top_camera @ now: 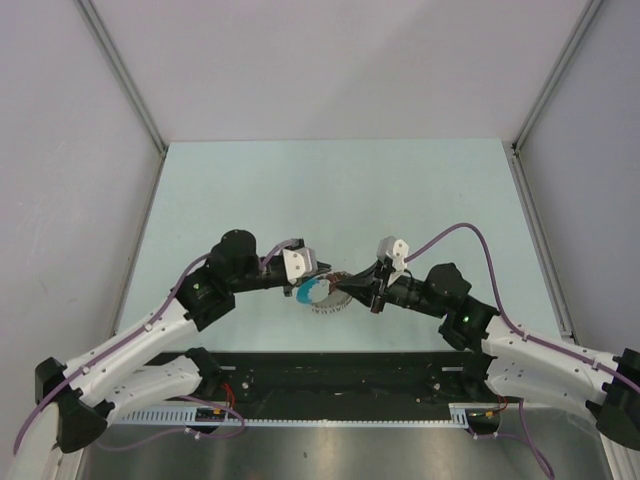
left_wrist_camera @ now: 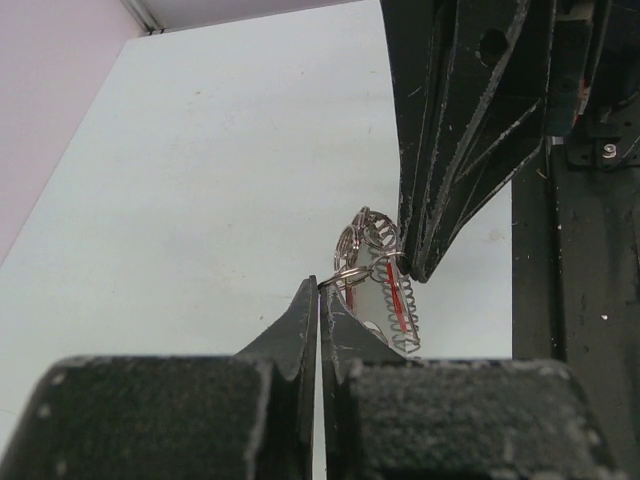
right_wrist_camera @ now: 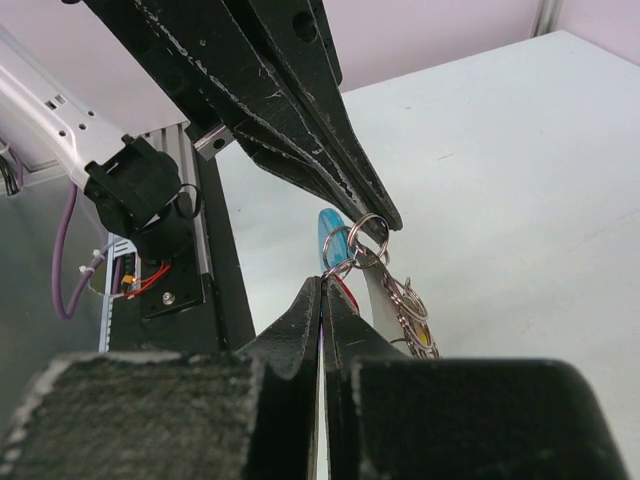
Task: Remove the keys from the keyring
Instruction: Remove the key from the keyring.
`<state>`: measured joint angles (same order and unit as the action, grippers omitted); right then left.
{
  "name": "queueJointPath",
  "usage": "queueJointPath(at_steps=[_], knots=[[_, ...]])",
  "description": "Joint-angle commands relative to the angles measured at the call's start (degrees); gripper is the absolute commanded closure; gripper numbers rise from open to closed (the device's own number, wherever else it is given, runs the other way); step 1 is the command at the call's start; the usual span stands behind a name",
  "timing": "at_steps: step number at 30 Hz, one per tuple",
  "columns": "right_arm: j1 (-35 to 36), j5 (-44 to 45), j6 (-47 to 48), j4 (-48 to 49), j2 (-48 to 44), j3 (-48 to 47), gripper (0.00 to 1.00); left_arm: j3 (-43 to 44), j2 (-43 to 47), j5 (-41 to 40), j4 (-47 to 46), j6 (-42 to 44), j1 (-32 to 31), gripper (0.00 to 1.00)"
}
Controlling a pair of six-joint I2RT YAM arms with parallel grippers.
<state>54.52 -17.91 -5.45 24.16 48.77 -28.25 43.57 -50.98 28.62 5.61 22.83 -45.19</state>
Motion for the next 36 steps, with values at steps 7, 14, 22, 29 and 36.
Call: queueJointPath(at_steps=[7, 14, 22, 29, 36], knots=[[1.2, 1.3, 2.0, -0.9, 0.8, -3.6, 1.00, 4.6, -1.3, -3.1, 0.2, -1.3, 0.4, 1.00], [2.5, 4.0, 3.4, -2.1, 2.2, -4.4, 1.00, 5.6, -2.4, -4.1, 1.3, -3.1, 0.4, 1.00], [4.3, 8.9, 5.3, -4.3, 3.2, -5.1, 1.00, 7.3, -4.2, -5.9, 2.7, -5.9, 0.2, 1.00], [5.5, 14.0, 6.7, -6.2, 3.7, -6.1, 1.00, 8.5, -5.4, -6.7, 4.4, -8.3, 0.0, 0.99], [6.0, 16.9, 6.9, -5.9, 3.8, -6.4, 1.00, 9.5, -6.6, -7.2, 5.6, -9.8, -0.4, 1.00]])
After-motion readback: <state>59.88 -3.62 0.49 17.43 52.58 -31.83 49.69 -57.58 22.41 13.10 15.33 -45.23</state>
